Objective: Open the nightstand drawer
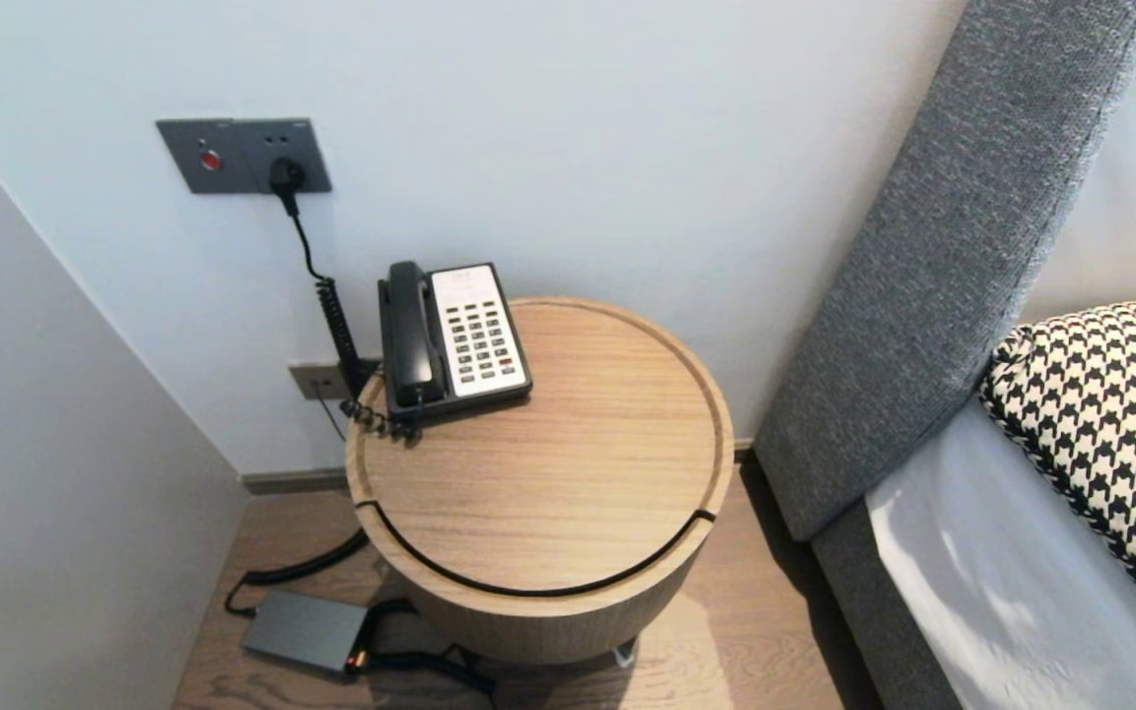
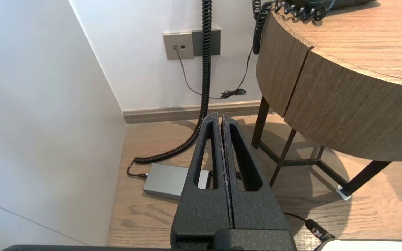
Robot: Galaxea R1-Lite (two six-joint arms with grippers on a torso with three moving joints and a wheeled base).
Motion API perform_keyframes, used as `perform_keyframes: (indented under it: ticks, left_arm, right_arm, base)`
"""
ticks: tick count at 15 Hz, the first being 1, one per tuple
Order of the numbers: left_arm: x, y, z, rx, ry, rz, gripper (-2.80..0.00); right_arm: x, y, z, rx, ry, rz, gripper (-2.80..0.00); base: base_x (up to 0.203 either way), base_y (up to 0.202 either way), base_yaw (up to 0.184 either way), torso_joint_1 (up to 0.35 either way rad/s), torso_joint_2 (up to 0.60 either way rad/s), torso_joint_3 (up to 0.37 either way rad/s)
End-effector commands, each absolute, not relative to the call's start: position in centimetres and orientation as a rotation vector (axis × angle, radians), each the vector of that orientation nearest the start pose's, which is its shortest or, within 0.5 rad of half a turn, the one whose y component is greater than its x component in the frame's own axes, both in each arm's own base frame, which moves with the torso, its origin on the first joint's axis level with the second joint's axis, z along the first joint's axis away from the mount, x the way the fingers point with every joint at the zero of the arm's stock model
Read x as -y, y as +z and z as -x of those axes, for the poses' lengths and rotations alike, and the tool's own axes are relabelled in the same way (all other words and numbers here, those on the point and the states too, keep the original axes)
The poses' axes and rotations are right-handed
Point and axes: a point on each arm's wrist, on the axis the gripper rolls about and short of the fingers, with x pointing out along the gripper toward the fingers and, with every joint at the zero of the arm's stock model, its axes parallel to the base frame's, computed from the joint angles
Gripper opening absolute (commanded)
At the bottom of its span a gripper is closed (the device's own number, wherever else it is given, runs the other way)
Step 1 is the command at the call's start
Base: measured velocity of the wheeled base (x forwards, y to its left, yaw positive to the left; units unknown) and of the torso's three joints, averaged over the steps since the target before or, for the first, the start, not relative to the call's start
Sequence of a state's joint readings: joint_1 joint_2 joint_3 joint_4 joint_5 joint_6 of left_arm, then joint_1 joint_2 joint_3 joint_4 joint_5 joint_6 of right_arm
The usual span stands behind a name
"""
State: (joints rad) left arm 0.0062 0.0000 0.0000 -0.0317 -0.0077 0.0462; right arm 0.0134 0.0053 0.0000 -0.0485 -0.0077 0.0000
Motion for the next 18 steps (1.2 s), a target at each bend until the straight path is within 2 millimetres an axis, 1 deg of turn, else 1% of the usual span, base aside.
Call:
perform_keyframes:
  ticks: [1, 18]
  left_arm:
    - [0.03, 7.53, 2.20, 0.021, 0.000, -0.046, -2.80]
    - [0.03, 7.52, 2.20, 0.020, 0.000, -0.045, -2.80]
  right_arm:
    - [0.05, 7.34, 2.04, 0.015, 0.006, 0.000, -2.80]
    - [0.05, 7.34, 2.04, 0.015, 0.006, 0.000, -2.80]
  base:
    - [0.000, 0.000, 0.000, 0.000, 0.00, 0.000]
    - [0.000, 0.000, 0.000, 0.000, 0.00, 0.000]
